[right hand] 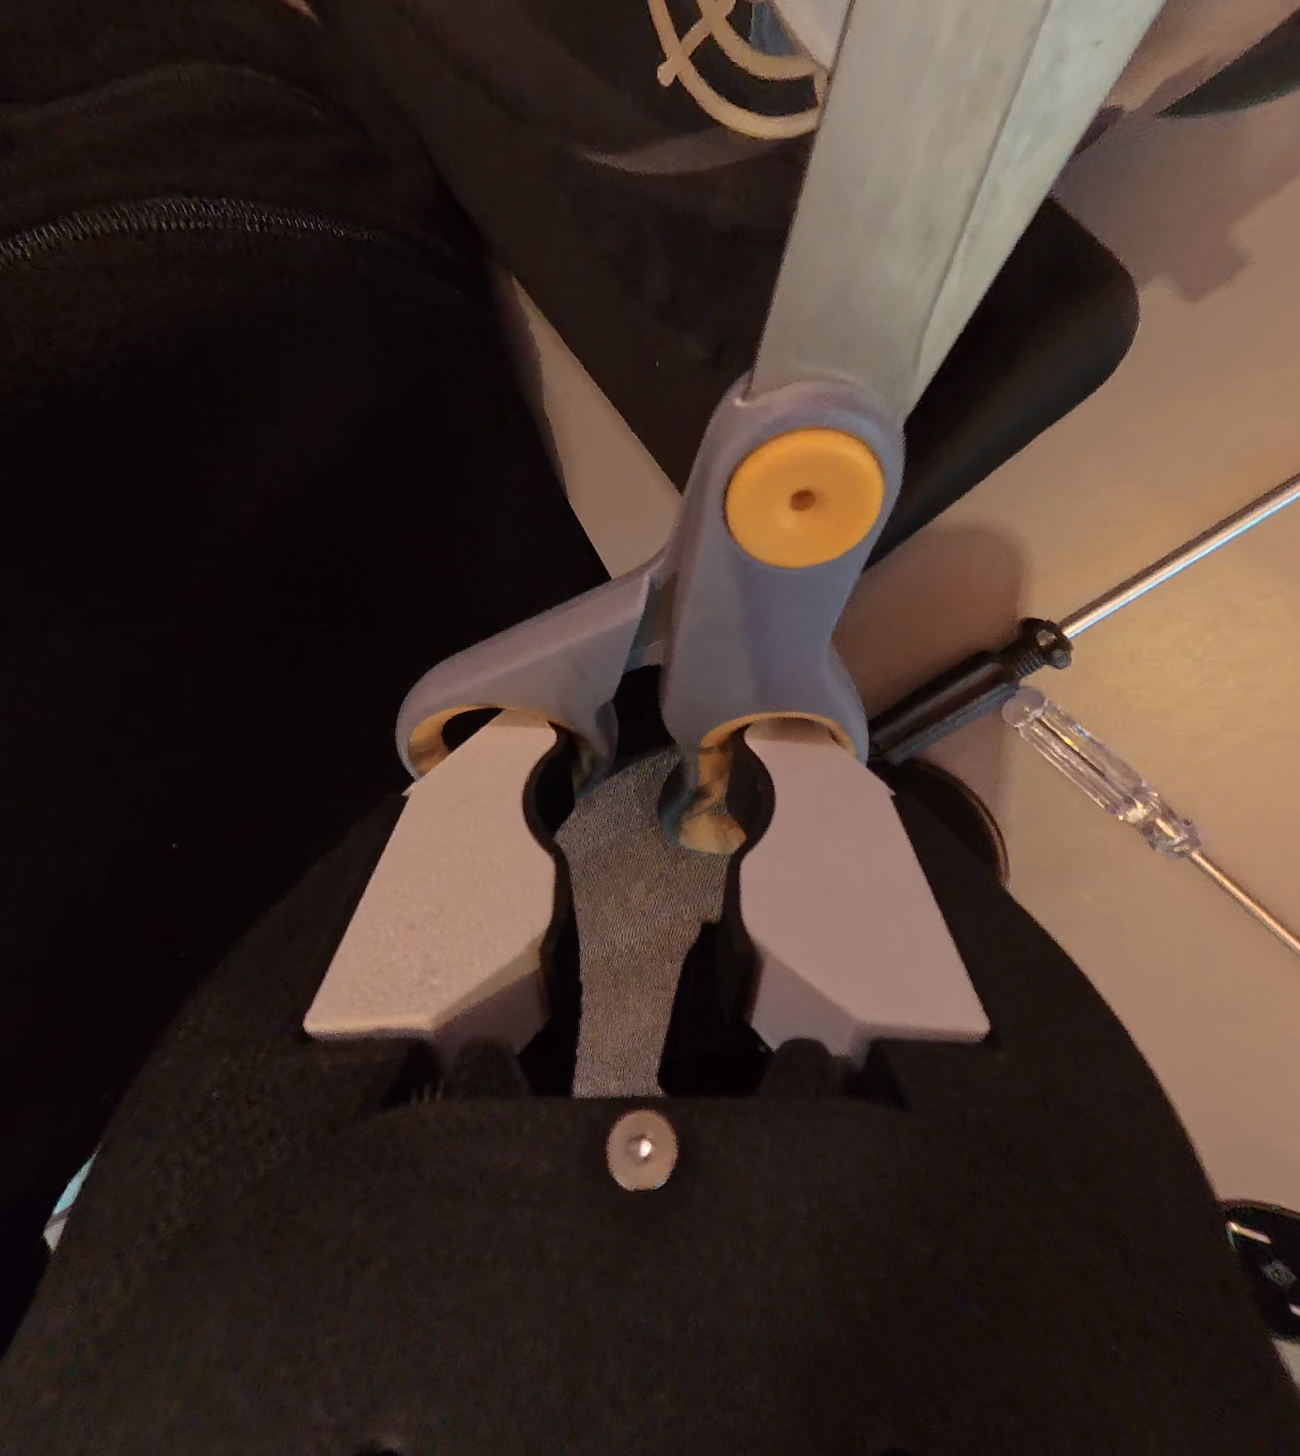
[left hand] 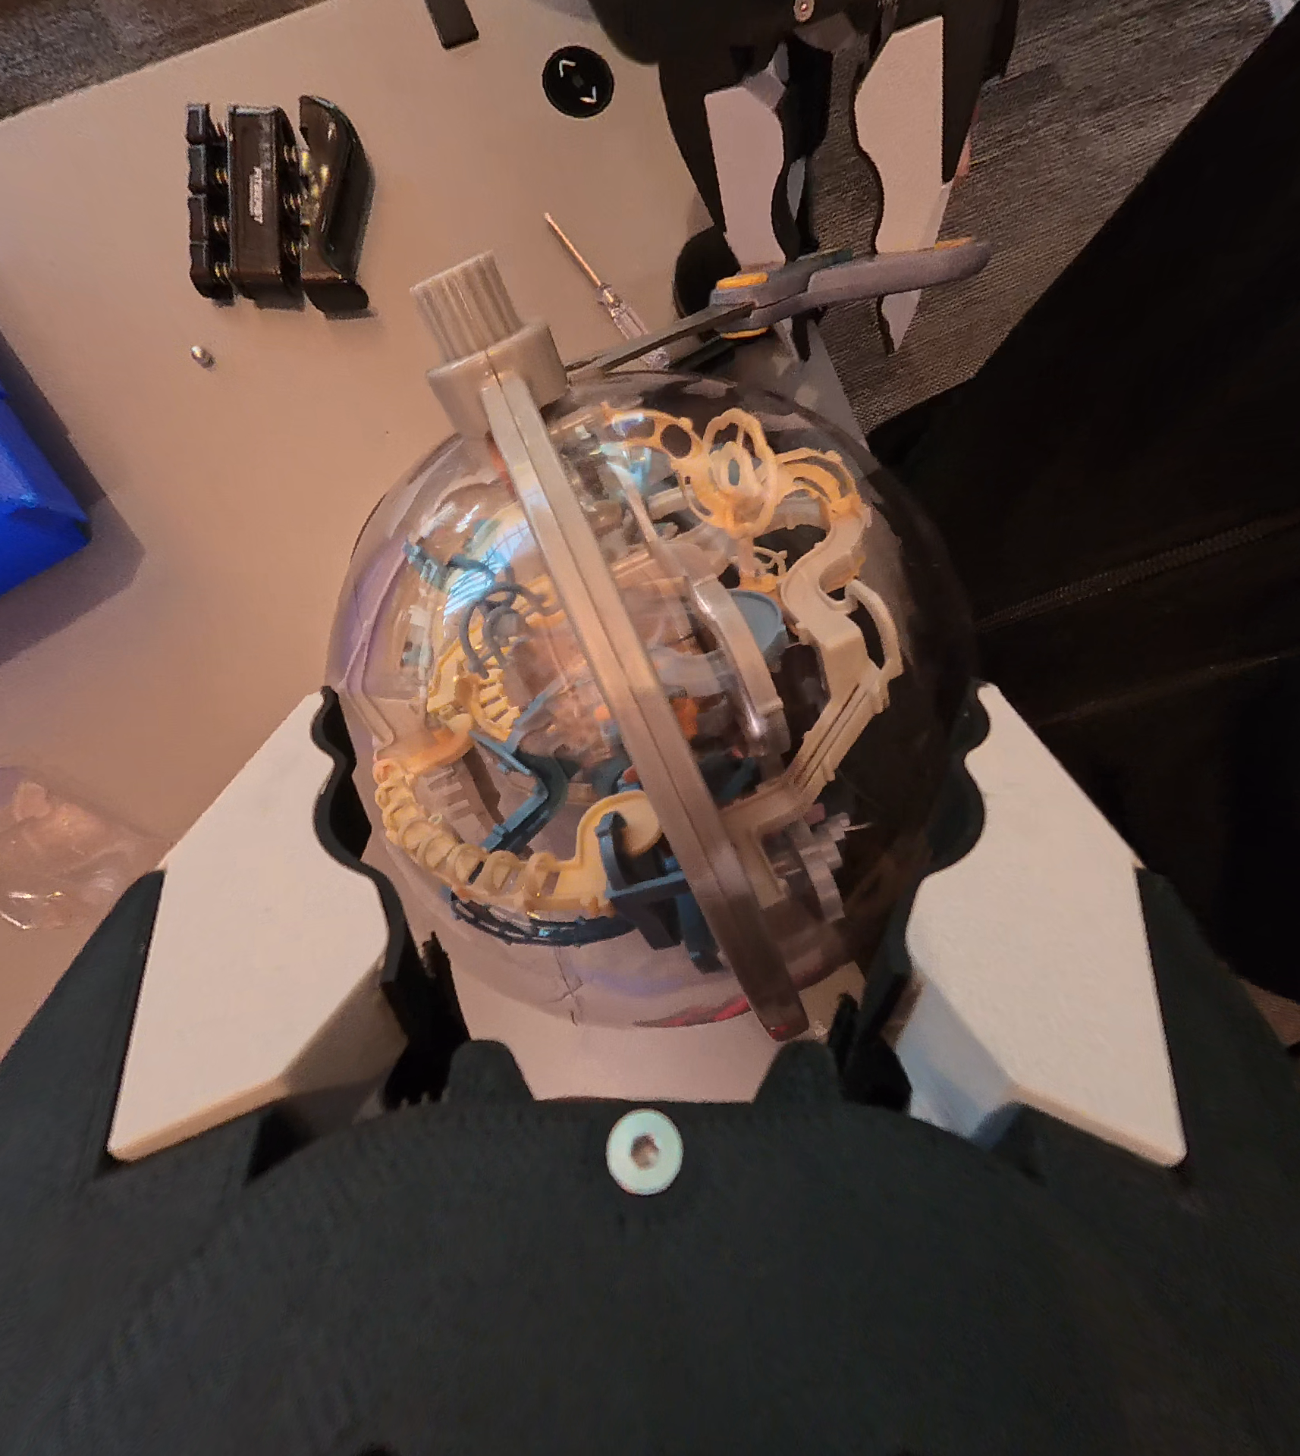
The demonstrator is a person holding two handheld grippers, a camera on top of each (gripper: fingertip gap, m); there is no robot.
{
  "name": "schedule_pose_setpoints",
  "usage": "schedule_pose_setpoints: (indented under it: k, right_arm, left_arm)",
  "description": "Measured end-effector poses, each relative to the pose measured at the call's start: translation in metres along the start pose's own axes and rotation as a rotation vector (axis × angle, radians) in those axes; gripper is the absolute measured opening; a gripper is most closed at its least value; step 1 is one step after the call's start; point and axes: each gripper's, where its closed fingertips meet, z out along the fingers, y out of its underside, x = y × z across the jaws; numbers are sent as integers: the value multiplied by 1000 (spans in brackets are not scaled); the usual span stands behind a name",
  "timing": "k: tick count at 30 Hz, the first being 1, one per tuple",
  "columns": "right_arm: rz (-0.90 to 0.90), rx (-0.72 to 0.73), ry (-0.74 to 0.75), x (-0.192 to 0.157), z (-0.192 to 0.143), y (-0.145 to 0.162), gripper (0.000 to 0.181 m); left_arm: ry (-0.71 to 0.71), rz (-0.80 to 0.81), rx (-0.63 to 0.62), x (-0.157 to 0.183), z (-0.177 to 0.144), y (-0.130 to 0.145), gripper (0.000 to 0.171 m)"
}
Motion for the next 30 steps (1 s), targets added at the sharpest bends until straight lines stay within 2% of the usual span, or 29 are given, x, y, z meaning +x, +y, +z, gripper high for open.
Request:
schedule_pose_setpoints:
  k: [7,14,22,30]
  right_arm:
    - [-20,-137,-18,-5,-14,10,29]
    - [-30,-285,19,1,-36,20,28]
    - [-95,-423,55,10,-61,19,27]
    - [-118,-427,31,3,-58,-2,27]
  left_arm:
    - [-36,29,-116,6,-3,7,143]
    - [-45,24,-115,3,4,7,151]
    - [-59,2,-102,4,-2,16,150]
    - [-81,-27,-71,6,3,24,158]
